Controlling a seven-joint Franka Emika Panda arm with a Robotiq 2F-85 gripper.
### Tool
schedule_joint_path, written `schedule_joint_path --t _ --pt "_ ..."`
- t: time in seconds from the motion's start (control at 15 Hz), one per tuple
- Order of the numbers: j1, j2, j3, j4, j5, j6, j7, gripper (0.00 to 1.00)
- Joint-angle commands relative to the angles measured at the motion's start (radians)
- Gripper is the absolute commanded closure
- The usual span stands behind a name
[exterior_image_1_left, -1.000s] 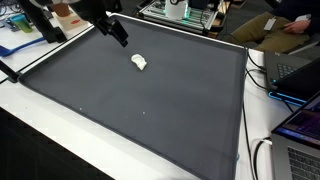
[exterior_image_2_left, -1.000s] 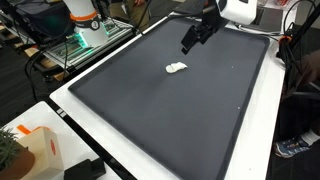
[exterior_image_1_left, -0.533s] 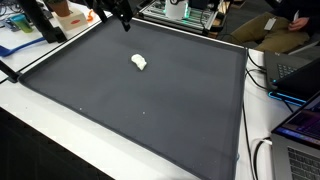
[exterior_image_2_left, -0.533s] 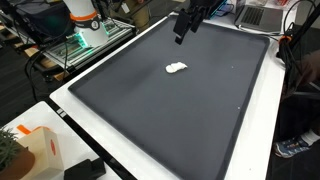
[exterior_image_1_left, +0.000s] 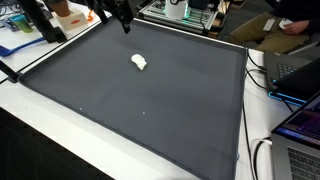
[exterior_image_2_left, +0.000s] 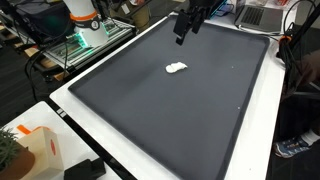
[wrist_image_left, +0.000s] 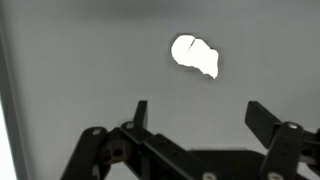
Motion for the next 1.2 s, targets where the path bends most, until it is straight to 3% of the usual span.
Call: schedule_joint_path --t 0.0,0.4,0.67,0.73,0.93,1.13 --pt "0.006 -0.165 0.008 -0.233 0.003 0.166 0.076 0.0" --pt "-0.001 -0.454 0.02 -0.529 -0.01 0.298 0.102 0.0" --pt "0.011 -0.651 0.05 -0.736 0.004 0.264 0.001 0.0" --pt "-0.005 -0.528 0.048 -0.592 0.004 0.253 0.044 0.0" --pt "0.002 -0.625 0.062 -0.703 0.005 0.253 0.02 0.0" --pt "0.002 -0.636 0.062 -0.714 0.005 0.253 0.014 0.0"
